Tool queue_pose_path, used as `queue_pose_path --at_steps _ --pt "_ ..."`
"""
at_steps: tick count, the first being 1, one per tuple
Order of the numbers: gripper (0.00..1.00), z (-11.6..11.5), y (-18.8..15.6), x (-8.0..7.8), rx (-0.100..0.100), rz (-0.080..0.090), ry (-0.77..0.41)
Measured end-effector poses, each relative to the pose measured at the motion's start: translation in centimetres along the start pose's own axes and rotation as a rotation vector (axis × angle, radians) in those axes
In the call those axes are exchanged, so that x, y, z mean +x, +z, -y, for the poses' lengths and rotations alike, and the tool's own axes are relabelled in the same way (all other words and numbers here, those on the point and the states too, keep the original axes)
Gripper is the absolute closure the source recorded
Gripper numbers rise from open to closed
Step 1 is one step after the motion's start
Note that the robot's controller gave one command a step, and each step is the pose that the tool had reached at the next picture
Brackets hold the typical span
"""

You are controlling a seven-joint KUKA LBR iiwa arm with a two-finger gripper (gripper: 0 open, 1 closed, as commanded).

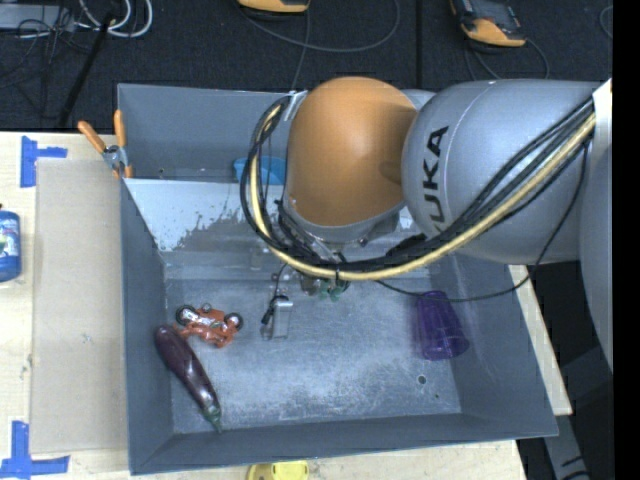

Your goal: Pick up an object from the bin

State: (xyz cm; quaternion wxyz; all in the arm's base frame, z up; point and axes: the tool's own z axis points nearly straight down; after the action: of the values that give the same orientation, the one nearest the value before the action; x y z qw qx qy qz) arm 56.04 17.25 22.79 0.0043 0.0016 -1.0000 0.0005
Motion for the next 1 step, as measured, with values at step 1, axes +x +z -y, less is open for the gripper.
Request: queue_pose_path --at_steps 1 --pt "0.00 0.11 -0.47 -0.16 -0.001 0.008 0.004"
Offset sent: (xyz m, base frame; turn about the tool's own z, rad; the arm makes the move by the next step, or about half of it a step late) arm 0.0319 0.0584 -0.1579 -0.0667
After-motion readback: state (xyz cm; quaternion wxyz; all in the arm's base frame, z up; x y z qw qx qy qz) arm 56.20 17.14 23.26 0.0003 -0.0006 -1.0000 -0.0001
